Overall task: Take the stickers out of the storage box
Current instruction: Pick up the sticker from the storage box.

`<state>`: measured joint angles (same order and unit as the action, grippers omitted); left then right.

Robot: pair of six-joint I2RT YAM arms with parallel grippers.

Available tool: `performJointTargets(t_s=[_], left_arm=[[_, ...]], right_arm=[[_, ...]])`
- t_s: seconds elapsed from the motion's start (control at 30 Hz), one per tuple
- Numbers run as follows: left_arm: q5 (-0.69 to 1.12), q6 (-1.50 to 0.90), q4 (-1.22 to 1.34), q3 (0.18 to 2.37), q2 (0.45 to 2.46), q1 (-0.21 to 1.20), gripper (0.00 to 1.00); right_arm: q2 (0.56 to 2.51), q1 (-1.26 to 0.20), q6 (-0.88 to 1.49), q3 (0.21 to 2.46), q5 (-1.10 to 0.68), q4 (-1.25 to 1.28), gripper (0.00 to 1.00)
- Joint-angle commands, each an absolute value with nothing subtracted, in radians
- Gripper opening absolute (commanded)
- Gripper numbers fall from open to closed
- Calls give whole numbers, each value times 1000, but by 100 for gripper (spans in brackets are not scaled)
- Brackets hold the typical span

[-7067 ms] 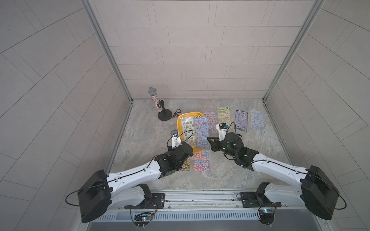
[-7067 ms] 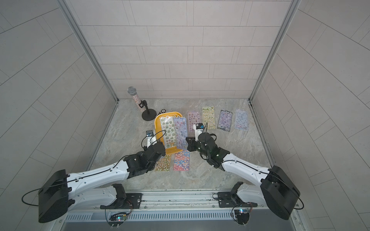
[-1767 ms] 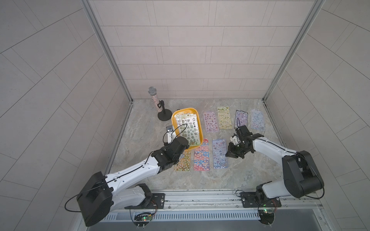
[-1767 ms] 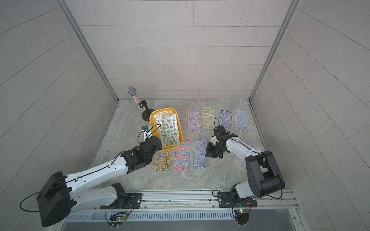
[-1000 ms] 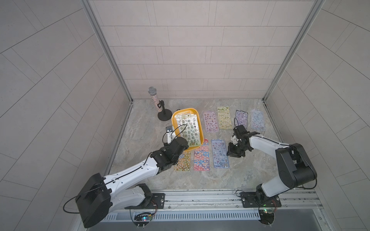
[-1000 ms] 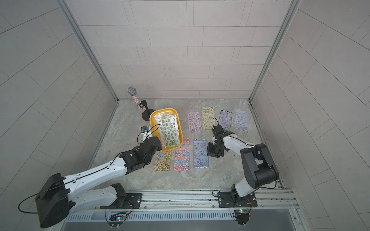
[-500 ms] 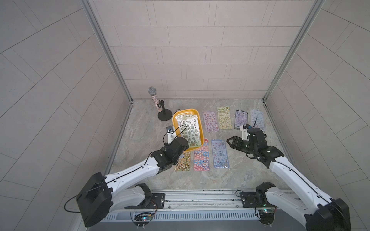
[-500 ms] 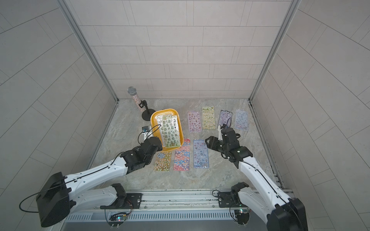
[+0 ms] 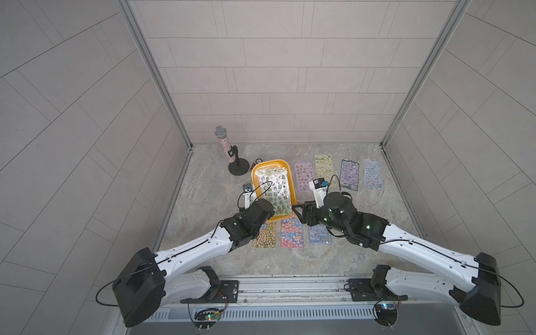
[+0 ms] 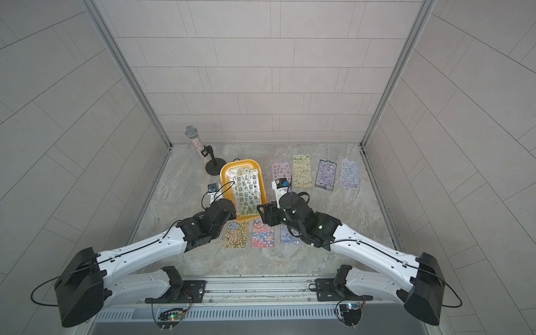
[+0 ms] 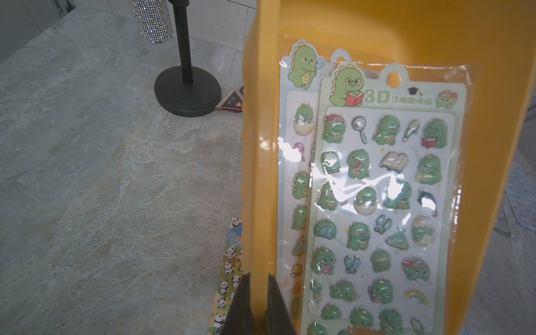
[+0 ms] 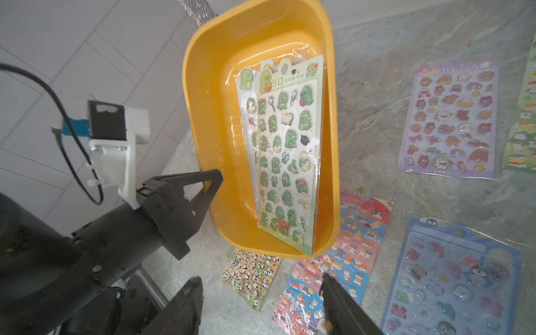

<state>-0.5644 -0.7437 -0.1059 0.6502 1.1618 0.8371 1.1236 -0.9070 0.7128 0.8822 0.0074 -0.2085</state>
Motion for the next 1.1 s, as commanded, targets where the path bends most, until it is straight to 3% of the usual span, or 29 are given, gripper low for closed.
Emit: performJointTargets(t_s=[0.0, 0.3, 1.07], left_arm=[[-574, -746, -84, 661, 1163, 831, 0], [-566, -749, -86, 662, 1156, 831, 0], [-542, -756, -87, 660, 1148, 832, 0]], right_arm=[[1204, -919, 711, 952, 74, -270, 69], [1360, -916, 689, 1033, 78, -278, 74], [1555, -880, 683, 1128, 109, -316, 74]])
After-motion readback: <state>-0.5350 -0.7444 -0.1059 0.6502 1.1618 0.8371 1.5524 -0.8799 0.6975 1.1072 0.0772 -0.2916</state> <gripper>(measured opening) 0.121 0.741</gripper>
